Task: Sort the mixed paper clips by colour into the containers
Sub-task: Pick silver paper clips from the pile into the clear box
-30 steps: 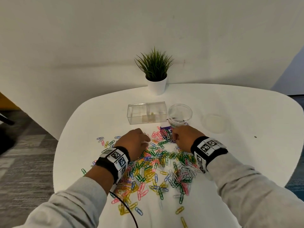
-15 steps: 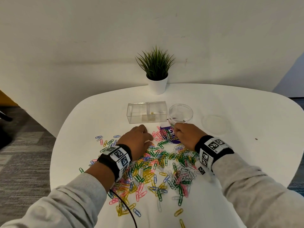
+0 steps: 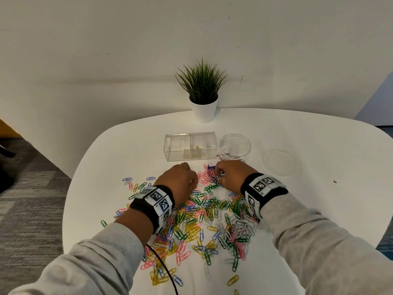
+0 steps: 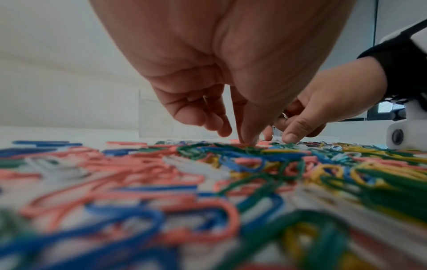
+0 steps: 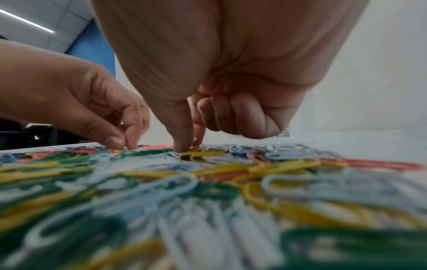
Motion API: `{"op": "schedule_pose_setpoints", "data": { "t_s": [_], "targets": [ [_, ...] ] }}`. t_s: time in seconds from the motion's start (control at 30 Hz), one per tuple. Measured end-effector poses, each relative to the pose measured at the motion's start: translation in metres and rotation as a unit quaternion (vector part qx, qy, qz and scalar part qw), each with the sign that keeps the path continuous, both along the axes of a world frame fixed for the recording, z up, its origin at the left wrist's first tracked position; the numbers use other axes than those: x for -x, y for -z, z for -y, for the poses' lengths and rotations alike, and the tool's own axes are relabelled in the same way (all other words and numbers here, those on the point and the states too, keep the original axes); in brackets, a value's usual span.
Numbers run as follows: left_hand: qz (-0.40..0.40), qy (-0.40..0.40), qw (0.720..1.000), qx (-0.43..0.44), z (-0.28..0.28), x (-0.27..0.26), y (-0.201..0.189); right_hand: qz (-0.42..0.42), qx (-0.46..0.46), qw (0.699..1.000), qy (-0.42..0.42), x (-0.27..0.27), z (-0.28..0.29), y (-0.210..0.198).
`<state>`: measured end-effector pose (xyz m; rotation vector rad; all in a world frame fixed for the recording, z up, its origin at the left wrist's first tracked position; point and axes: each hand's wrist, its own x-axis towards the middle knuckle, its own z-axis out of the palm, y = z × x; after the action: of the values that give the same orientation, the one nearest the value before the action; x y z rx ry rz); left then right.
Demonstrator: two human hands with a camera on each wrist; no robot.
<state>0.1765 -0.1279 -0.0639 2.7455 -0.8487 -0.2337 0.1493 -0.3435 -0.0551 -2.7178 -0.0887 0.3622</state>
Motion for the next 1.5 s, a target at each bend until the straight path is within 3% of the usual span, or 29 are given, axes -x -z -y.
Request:
{"op": "schedule_pose_setpoints", "data": {
  "t_s": [0.2, 0.3, 0.43, 0.5, 0.53, 0.57, 0.6, 0.67, 0.7, 0.83, 0.93, 1.0, 1.03, 1.13, 1.2, 1.27, 1.33, 1.37, 1.4, 1.43, 1.5],
  "targets": [
    [0.017, 0.002, 1.0, -0.007, -0.003, 0.0, 0.006, 0.016, -0.03, 0.999, 0.01, 0.006, 0.002, -0.007],
    [0.017, 0.004, 1.0, -0.011, -0.002, -0.001, 0.006, 0.029, -0.146, 0.985, 0.086, 0.009, 0.009, -0.014],
    [0.007, 0.027, 0.999, -0.036, 0.001, 0.002, 0.005, 0.017, -0.365, 0.905, 0.22, 0.014, 0.021, -0.021],
    [0.013, 0.024, 0.999, -0.029, 0.001, 0.003, 0.003, 0.001, -0.43, 0.864, 0.261, 0.014, 0.028, -0.025],
    [0.02, 0.023, 0.999, -0.024, 0.001, 0.003, 0.003, -0.005, -0.437, 0.859, 0.267, 0.013, 0.031, -0.027],
    [0.028, 0.025, 0.999, -0.023, 0.001, 0.003, 0.002, -0.007, -0.42, 0.87, 0.259, 0.012, 0.033, -0.028],
    [0.035, 0.028, 0.999, -0.024, 0.001, 0.004, 0.002, -0.003, -0.367, 0.901, 0.232, 0.01, 0.034, -0.03],
    [0.04, 0.033, 0.998, -0.024, 0.002, 0.005, 0.002, 0.021, -0.193, 0.972, 0.133, 0.006, 0.032, -0.031],
    [0.045, 0.036, 0.998, -0.025, 0.002, 0.005, 0.003, 0.027, -0.109, 0.991, 0.08, 0.005, 0.029, -0.031],
    [0.051, 0.029, 0.998, 0.01, -0.001, 0.007, -0.001, 0.005, 0.098, 0.995, -0.005, 0.002, 0.021, -0.022],
    [-0.024, -0.038, 0.996, 0.082, -0.006, 0.004, -0.013, 0.003, 0.116, 0.993, 0.012, -0.001, 0.022, -0.014],
    [-0.112, -0.114, 0.969, 0.186, -0.011, -0.001, -0.021, 0.002, 0.096, 0.995, 0.029, 0.0, 0.021, -0.012],
    [-0.166, -0.151, 0.942, 0.249, -0.013, -0.004, -0.025, 0.001, 0.088, 0.996, 0.032, 0.0, 0.021, -0.011],
    [-0.339, -0.234, 0.815, 0.407, -0.016, -0.006, -0.038, -0.003, 0.065, 0.997, 0.033, 0.002, 0.023, -0.011],
    [-0.401, -0.258, 0.751, 0.457, -0.015, -0.005, -0.043, 0.001, 0.034, 0.999, 0.038, 0.004, 0.024, -0.014],
    [-0.423, -0.274, 0.72, 0.478, -0.014, -0.005, -0.044, 0.004, -0.015, 0.998, 0.054, 0.006, 0.027, -0.019],
    [-0.429, -0.288, 0.704, 0.488, -0.012, -0.006, -0.042, 0.002, -0.122, 0.987, 0.101, 0.008, 0.032, -0.023],
    [-0.427, -0.294, 0.705, 0.485, -0.01, -0.007, -0.04, -0.009, -0.216, 0.966, 0.144, 0.009, 0.036, -0.024],
    [-0.419, -0.292, 0.72, 0.471, -0.009, -0.008, -0.039, -0.026, -0.327, 0.925, 0.191, 0.011, 0.04, -0.027],
    [-0.394, -0.277, 0.761, 0.435, -0.007, -0.01, -0.038, -0.042, -0.435, 0.868, 0.235, 0.012, 0.042, -0.029],
    [-0.276, -0.194, 0.905, 0.26, -0.001, -0.013, -0.037, -0.06, -0.57, 0.765, 0.294, 0.014, 0.047, -0.033]
  ]
}}
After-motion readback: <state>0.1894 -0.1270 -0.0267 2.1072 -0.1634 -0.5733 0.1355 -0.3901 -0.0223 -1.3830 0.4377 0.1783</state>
